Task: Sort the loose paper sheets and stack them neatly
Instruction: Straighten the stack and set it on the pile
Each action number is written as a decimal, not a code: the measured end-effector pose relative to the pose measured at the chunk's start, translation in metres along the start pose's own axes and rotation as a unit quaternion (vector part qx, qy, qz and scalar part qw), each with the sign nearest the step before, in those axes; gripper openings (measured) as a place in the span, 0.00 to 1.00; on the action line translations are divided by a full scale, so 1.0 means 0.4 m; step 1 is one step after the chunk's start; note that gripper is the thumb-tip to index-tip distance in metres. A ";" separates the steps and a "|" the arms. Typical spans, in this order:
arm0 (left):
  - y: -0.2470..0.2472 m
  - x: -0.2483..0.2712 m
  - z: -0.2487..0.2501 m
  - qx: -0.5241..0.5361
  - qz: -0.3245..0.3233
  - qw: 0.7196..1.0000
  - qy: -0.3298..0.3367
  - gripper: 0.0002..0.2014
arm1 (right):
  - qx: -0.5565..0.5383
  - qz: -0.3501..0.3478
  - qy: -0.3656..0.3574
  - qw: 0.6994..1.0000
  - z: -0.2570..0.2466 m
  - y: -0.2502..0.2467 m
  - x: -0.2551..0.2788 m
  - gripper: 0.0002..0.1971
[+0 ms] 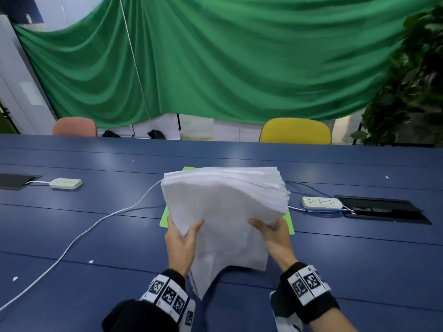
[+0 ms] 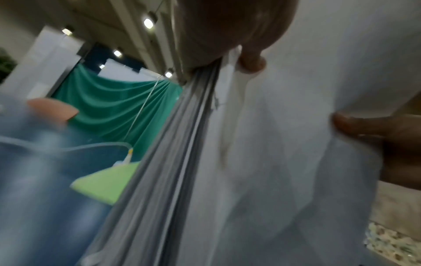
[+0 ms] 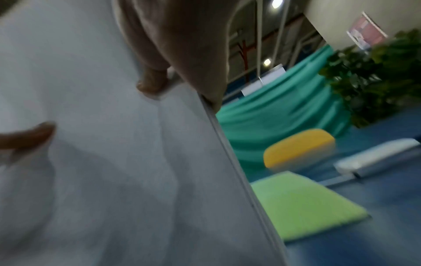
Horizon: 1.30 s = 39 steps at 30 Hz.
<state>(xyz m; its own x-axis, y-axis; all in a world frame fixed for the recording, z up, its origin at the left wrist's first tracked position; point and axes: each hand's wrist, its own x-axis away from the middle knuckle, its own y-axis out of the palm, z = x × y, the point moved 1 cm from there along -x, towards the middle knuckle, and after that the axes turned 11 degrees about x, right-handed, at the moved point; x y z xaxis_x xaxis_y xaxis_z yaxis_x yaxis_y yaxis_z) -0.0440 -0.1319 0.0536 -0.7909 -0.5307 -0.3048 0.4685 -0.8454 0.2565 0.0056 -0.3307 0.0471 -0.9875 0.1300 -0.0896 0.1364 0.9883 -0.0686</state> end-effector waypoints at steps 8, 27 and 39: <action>0.019 0.049 0.018 0.003 0.011 0.999 0.035 0.20 | -0.020 0.060 -0.056 0.996 -0.032 -0.005 0.048 0.19; -0.026 0.061 -0.019 0.024 -0.002 1.000 0.004 0.24 | 0.737 -0.224 -0.287 0.569 -0.395 0.194 0.017 0.31; -0.165 0.083 -0.136 0.033 0.149 0.981 -0.118 0.54 | 0.409 -0.180 -0.215 0.869 -0.442 -0.039 0.085 0.14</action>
<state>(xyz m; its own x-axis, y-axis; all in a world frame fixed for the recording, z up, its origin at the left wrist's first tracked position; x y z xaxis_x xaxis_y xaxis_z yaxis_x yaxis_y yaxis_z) -0.0797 -0.0972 -0.0233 -0.6950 -0.7189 0.0125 0.6732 -0.6445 0.3625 -0.0440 -0.3276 0.2207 -0.8810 -0.3912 -0.2662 0.0088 0.5488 -0.8359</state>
